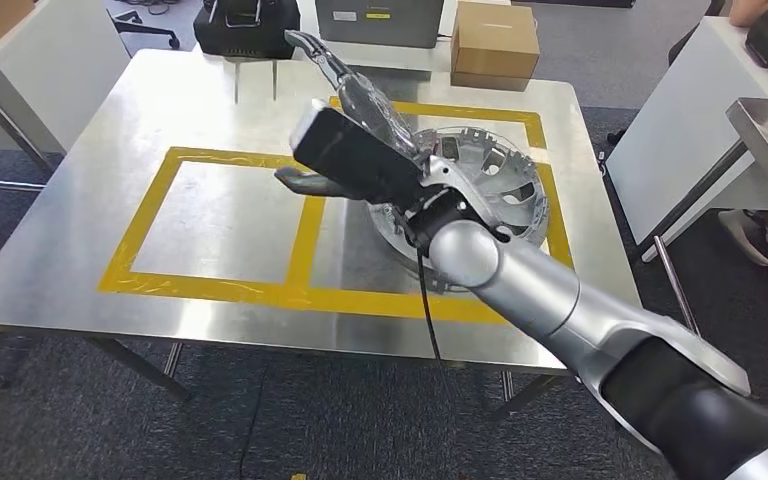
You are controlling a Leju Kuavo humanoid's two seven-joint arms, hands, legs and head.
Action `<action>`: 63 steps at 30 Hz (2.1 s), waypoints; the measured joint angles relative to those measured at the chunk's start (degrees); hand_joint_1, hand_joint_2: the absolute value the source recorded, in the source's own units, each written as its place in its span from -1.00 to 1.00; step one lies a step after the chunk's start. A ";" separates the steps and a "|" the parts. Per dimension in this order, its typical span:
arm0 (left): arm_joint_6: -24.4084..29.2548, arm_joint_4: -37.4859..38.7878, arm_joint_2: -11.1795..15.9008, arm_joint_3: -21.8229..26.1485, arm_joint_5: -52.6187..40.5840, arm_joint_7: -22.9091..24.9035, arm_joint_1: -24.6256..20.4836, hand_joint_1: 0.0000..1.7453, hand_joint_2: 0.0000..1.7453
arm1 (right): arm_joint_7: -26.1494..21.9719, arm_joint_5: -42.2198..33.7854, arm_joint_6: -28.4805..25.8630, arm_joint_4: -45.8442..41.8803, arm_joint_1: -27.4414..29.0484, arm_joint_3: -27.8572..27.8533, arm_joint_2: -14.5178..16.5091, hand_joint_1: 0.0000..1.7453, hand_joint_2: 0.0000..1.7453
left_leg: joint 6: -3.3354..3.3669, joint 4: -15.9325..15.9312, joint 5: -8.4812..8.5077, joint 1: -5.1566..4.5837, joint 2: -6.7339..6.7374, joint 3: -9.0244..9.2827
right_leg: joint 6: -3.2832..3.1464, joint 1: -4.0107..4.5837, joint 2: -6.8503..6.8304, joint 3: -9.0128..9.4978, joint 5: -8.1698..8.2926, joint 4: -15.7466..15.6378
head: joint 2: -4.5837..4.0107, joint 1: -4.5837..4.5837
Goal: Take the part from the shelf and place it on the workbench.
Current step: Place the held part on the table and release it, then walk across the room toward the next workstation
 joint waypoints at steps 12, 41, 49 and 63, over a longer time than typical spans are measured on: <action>2.19 0.00 0.65 1.49 -0.67 0.40 1.12 -1.00 -1.00 | -25.30 -7.50 1.39 -33.25 41.78 -8.97 -2.30 -1.00 1.00 | -0.09 -0.60 -0.35 0.28 -0.96 1.18 | 0.26 0.19 -0.86 1.69 -0.53 -1.12 | 0.00 0.32; 2.28 0.00 1.35 1.91 -0.89 2.78 0.59 -1.00 -1.00 | -27.96 -11.00 4.69 -40.39 51.05 -12.61 -3.01 -1.00 0.00 | -0.58 -2.49 2.12 -0.71 0.74 0.73 | -1.00 0.22 0.34 1.30 0.87 -1.27 | 0.00 1.19; 2.09 0.02 1.27 1.91 -0.91 1.82 0.59 -1.00 -1.00 | -27.52 -10.95 3.32 -40.45 52.11 -12.66 -3.05 -1.00 -1.00 | -1.66 10.06 -5.70 -0.44 0.73 -1.63 | -2.34 0.34 -0.34 -2.07 3.32 -1.03 | 0.00 -1.44; 0.88 -0.02 -0.14 1.69 -0.91 5.89 0.50 -1.00 -1.00 | -24.22 -9.95 -2.83 -42.14 54.57 -12.77 -3.97 -1.00 -1.00 | 2.78 -2.69 2.44 -1.60 0.39 0.16 | 0.32 0.43 0.11 -7.05 -6.66 15.36 | 0.00 -0.09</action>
